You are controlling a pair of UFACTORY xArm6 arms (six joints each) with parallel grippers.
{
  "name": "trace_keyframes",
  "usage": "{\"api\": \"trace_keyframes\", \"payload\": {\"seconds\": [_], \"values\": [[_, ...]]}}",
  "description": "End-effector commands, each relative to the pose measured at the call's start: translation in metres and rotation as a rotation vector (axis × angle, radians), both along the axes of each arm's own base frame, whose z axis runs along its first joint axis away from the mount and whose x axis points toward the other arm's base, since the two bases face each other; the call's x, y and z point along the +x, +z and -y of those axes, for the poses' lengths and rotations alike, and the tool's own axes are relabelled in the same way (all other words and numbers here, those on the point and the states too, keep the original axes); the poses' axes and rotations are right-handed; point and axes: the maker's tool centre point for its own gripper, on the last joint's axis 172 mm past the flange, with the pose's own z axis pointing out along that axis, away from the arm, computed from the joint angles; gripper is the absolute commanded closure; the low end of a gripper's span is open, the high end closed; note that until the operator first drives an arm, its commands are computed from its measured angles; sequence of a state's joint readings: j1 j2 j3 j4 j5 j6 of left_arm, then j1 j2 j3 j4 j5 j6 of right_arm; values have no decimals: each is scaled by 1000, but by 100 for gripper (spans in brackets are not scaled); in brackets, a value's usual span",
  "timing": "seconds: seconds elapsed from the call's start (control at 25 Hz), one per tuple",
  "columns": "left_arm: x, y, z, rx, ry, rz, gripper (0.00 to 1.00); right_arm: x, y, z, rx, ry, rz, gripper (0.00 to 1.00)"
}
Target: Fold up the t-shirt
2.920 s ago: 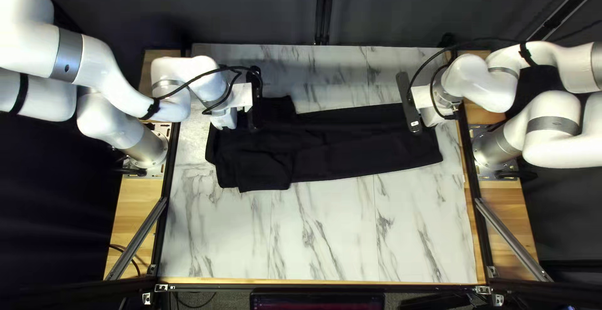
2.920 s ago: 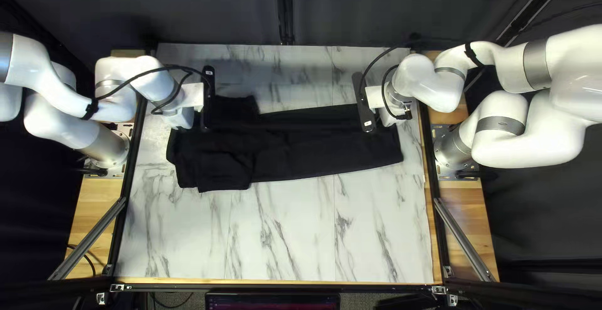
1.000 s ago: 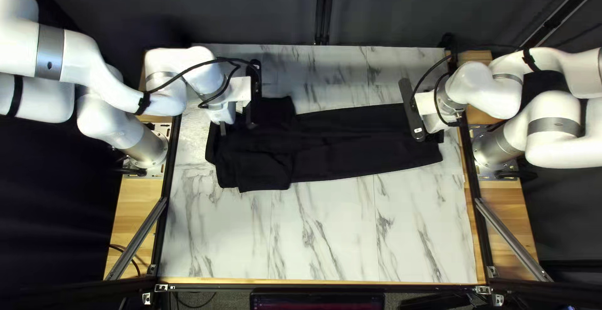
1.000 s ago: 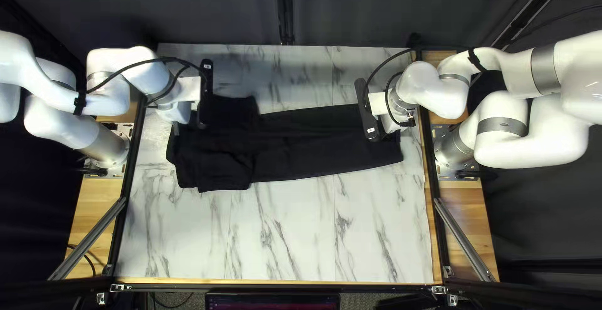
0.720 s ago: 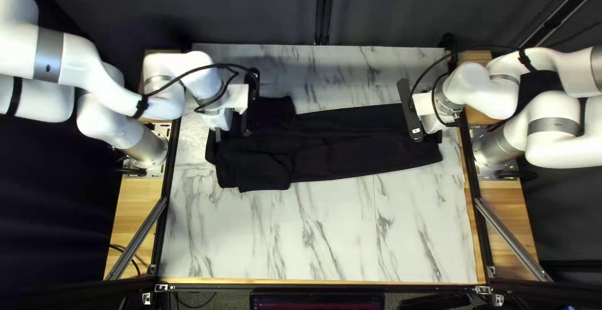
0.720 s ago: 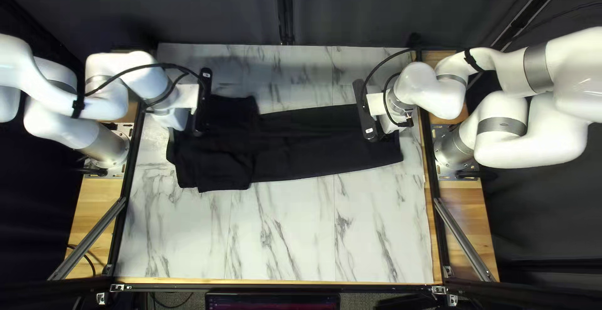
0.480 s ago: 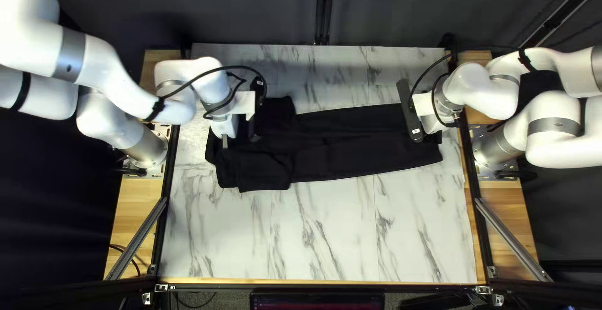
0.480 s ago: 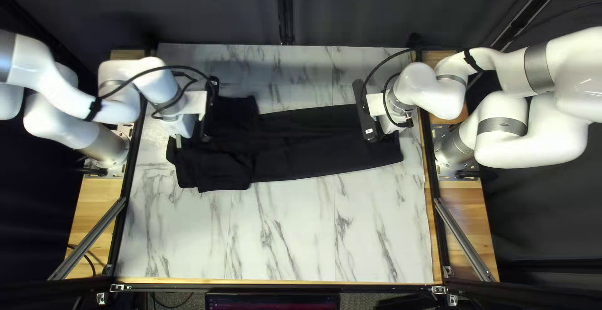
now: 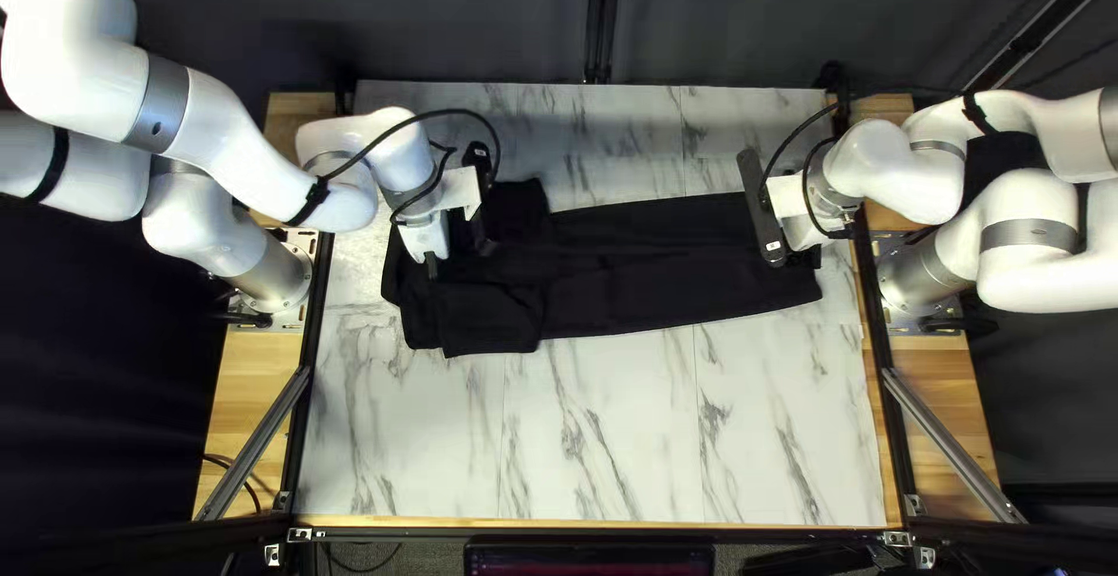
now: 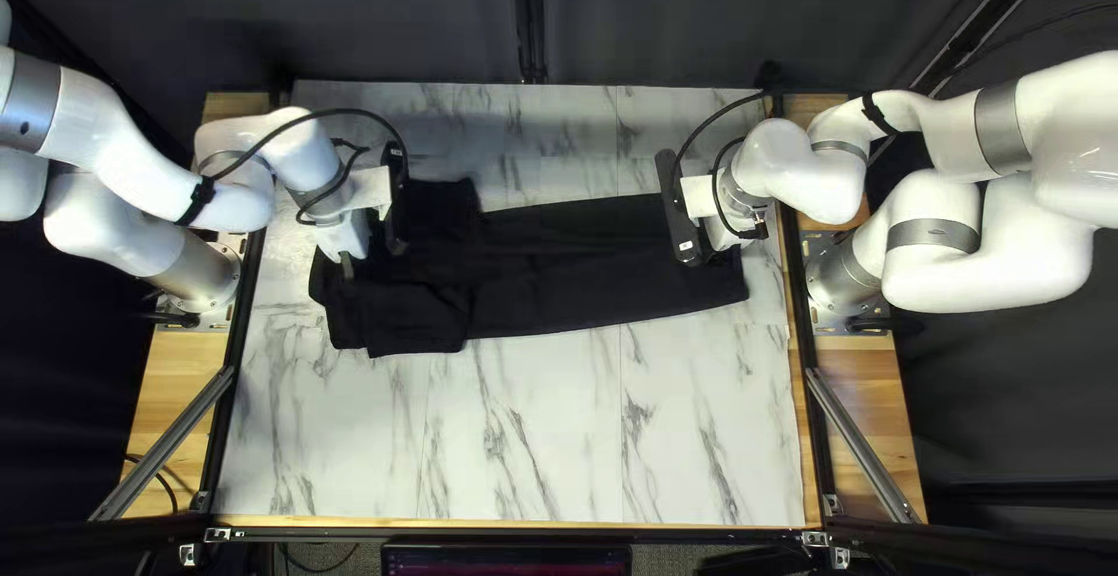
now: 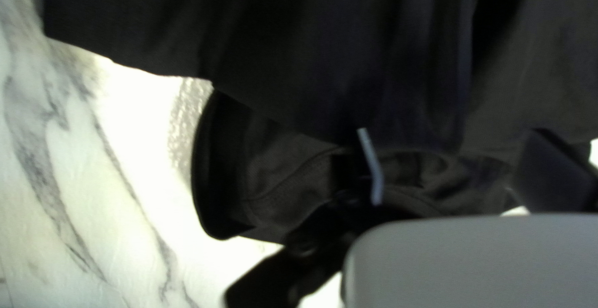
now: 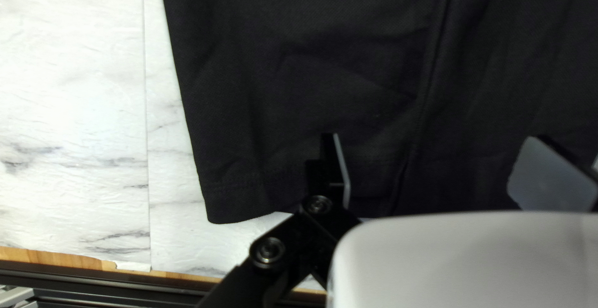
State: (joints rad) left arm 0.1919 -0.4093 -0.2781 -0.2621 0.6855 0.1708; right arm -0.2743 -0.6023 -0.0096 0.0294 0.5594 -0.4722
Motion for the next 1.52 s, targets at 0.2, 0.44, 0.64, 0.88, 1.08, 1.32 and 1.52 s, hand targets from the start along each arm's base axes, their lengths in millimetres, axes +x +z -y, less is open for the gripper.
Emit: {"api": "trace_keyframes", "payload": {"seconds": [0.2, 0.44, 0.64, 0.88, 1.08, 1.32, 1.52], "values": [[5, 24, -27, 21, -13, 19, 96, -1, 3, -1, 2, -6, -3, 0], [6, 32, -17, 38, -23, 19, 7, -3, 6, -3, 3, -12, -4, 0], [-11, 16, 15, 45, 20, 5, 0, 0, 5, -1, 4, -10, -2, 0], [-17, 9, 29, 43, 56, -13, 0, 6, 4, 1, 3, -2, 5, 0], [-6, -10, 27, -7, 74, -39, 37, 4, 4, -4, 3, -3, 5, 0], [-3, -13, 18, -51, 97, -51, 100, 1, 6, -8, 0, -10, 1, 0], [4, -1, 14, -48, 94, -37, 100, 0, 6, -9, 0, -14, 0, 0]]}}
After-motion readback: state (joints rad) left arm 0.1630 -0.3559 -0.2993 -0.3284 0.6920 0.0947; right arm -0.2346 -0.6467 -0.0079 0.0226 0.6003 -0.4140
